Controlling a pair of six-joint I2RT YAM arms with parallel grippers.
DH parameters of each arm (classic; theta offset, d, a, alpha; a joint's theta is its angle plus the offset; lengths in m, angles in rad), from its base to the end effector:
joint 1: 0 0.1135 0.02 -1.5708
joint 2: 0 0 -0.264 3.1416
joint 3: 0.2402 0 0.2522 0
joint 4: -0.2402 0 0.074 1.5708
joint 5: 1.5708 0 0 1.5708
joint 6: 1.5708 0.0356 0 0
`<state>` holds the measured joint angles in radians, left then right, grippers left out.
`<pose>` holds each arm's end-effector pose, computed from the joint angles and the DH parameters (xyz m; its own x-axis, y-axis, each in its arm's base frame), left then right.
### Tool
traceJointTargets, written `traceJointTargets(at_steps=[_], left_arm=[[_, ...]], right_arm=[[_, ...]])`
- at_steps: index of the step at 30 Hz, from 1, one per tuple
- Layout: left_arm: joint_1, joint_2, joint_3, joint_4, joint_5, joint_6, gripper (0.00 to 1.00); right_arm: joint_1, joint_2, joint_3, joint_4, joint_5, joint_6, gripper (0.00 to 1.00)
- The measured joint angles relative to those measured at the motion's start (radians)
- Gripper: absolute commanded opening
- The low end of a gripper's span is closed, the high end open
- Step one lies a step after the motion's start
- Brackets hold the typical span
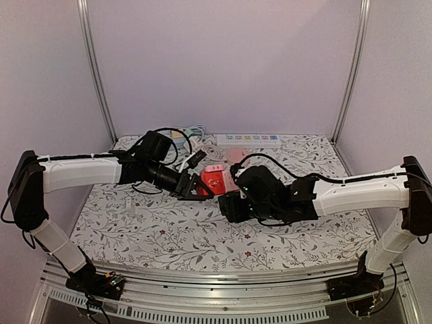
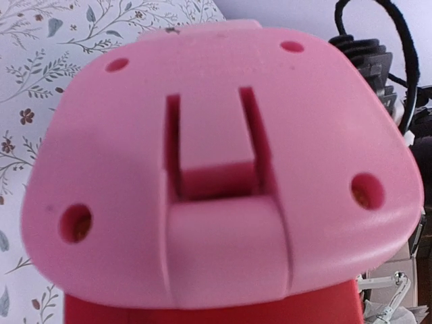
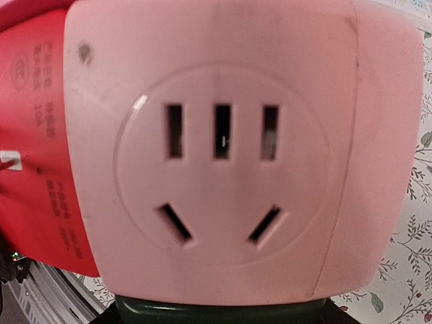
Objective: Pull the plug off the socket
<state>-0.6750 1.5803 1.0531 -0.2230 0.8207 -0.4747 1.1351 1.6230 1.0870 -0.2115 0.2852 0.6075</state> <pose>0.2463 -0.2305 0.2391 -0.8591 0.2886 -0.4227 0.5073 0.3706 -0.7780 0.1586 0.3170 0.2301 -0.6824 -0.1681 -0.7114 -0.4790 0.8379 0.2616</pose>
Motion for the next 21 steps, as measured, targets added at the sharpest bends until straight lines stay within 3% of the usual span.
traceJointTargets(at_steps=[10,12,13,16,17,18,21], left_arm=[[0.005,-0.016,-0.009,0.002,0.041,0.008,0.05],[0.006,-0.017,-0.009,0.003,0.046,0.007,0.09],[0.006,-0.017,-0.010,0.004,0.047,0.007,0.17],[0.007,-0.017,-0.011,0.011,0.052,0.008,0.77],[0.007,-0.017,-0.011,0.012,0.054,0.008,0.92],[0.008,-0.017,-0.011,0.014,0.058,0.010,0.99],[0.023,-0.024,-0.009,0.039,0.069,0.022,0.99]], right_arm=[[0.035,-0.036,-0.040,0.051,0.074,-0.196,0.33],[0.036,-0.040,-0.047,0.063,0.083,-0.209,0.33],[0.037,-0.040,-0.047,0.065,0.088,-0.213,0.33],[0.043,-0.040,-0.047,0.066,0.111,-0.213,0.33],[0.045,-0.040,-0.047,0.065,0.117,-0.211,0.33],[0.047,-0.040,-0.046,0.066,0.121,-0.208,0.33],[0.057,-0.039,-0.044,0.024,0.104,-0.224,0.33]])
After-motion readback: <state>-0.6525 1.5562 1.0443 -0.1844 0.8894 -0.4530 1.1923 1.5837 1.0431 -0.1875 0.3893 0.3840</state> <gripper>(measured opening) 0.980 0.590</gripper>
